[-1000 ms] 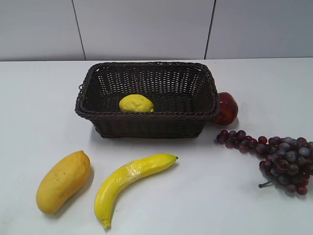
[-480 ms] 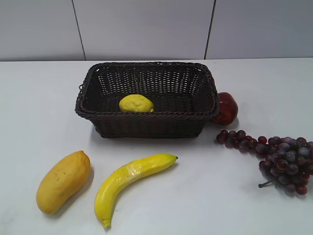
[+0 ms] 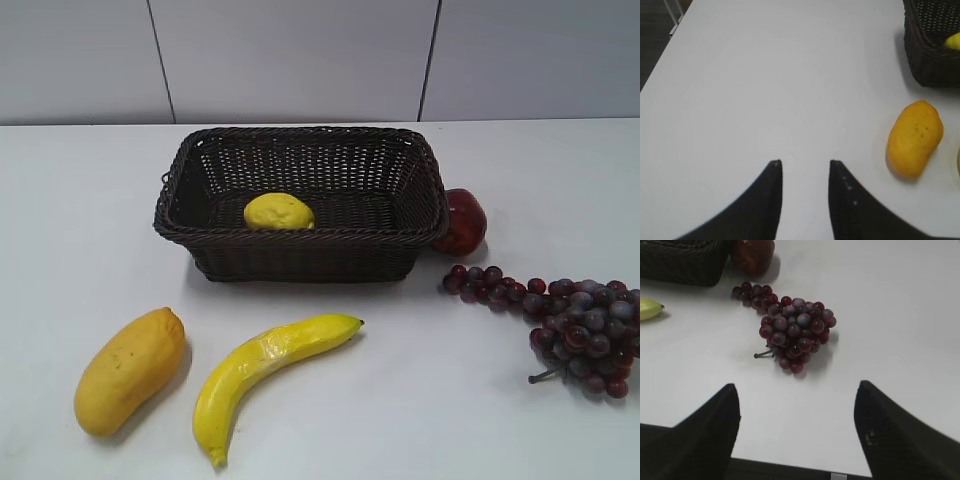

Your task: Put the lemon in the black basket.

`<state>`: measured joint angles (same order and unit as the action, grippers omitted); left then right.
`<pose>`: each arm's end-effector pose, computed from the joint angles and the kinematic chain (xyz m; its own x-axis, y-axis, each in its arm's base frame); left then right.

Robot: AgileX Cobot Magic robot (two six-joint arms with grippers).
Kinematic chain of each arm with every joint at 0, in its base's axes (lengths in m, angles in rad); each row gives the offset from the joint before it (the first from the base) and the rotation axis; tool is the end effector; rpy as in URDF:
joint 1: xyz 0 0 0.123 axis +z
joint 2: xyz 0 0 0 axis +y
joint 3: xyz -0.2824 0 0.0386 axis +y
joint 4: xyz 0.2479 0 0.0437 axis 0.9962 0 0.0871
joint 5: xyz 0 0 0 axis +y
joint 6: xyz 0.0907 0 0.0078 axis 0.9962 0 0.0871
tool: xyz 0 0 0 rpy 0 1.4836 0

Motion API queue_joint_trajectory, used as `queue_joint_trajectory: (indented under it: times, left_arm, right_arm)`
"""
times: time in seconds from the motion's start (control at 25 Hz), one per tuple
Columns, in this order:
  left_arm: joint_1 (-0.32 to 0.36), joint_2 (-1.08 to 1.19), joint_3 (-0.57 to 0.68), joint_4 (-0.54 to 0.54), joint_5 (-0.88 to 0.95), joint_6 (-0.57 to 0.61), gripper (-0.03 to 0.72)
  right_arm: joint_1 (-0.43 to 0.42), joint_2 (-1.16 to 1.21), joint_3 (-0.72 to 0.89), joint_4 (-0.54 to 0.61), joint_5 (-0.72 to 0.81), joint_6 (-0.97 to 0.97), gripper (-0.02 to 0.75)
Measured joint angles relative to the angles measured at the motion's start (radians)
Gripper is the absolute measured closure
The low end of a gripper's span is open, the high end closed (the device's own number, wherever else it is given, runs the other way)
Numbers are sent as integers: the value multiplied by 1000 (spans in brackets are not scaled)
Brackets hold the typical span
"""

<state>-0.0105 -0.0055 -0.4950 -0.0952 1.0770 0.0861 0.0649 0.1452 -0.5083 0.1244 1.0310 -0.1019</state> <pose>-0.0061 -0.0076 0.2747 -0.4645 0.0456 -0.8844 0.1035 0.9946 -0.0031 0.0175 0.0109 0.2814 -0.5384 -0.0726 -0.8395 -0.1739 0.9844 0.0264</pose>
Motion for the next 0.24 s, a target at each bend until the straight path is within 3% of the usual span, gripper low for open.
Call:
queue_joint_trajectory:
  times: [0.24]
  left_arm:
    - [0,0,0,0,0,0,453]
  right_arm:
    - [0,-100,0,0,1,0,199]
